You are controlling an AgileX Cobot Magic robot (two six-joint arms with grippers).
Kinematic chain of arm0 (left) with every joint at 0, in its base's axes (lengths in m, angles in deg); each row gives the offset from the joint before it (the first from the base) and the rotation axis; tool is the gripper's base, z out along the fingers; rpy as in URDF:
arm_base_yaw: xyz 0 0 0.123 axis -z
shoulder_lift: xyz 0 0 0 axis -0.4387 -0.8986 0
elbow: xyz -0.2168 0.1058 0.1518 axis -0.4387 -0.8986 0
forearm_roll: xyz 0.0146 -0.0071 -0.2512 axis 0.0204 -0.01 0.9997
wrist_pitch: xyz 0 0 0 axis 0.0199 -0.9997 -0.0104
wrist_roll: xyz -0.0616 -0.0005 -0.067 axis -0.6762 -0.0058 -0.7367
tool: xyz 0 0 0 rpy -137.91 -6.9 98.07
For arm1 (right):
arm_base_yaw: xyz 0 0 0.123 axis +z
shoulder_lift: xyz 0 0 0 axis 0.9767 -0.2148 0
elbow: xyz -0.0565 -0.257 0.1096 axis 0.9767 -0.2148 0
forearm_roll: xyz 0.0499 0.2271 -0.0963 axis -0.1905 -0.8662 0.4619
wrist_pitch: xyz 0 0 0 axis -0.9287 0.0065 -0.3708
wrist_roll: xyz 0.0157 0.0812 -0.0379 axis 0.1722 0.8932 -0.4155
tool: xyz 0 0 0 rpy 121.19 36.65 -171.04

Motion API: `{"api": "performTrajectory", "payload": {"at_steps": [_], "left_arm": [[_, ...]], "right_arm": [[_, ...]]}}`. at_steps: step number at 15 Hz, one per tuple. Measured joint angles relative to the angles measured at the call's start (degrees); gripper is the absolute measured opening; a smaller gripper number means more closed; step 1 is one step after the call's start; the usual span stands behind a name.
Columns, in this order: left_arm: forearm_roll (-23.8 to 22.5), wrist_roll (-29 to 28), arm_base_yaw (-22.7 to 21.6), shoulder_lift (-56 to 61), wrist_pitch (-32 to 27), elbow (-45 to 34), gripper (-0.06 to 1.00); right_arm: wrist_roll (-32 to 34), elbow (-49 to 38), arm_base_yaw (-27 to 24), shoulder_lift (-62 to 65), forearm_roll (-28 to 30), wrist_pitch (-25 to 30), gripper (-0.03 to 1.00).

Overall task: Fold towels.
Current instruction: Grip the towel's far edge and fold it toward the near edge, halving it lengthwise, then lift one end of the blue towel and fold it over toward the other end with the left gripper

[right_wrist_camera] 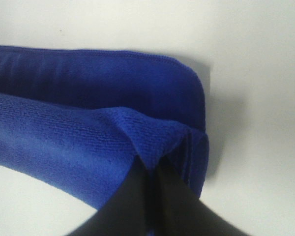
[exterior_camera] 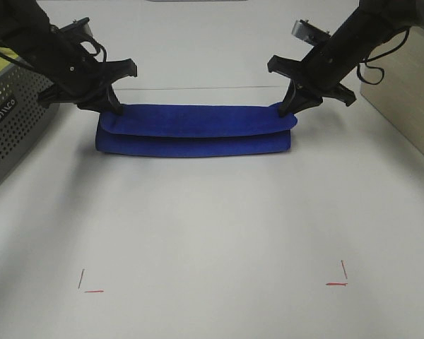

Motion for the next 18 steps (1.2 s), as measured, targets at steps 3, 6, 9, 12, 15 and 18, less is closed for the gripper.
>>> {"api": "performTrajectory", "payload": {"at_steps": [3,6,9,12,15,18], "left_arm": [[-0.3,0.0,0.0,-4.8,0.1,3.4,0.24],[-0.5,2.9,0.0,-5.4,1.6,3.8,0.63],[-3.5,3.2,-0.1,-5.4,0.8,4.0,0.72],[-7.6,-1.6,-0.1,-5.4,-1.3,4.0,0.76],[-8.4,-2.9,-0.1,-5.6,-1.4,4.0,0.79],[-7.9,-2.9,-0.1,-7.5,-1.8,4.1,0.79]], "right_arm": [[0.1,0.5,0.0,-3.8,0.0,-0.5,0.09],[0.1,0.6,0.0,-4.3,0.0,0.2,0.54],[0.1,0.9,0.0,-2.8,1.0,2.5,0.77],[0.1,1.0,0.0,-1.5,1.1,3.5,0.8],[0.1,1.0,0.0,-1.5,1.1,4.0,0.8],[0.1,1.0,0.0,-1.5,1.1,4.4,0.8]]}}
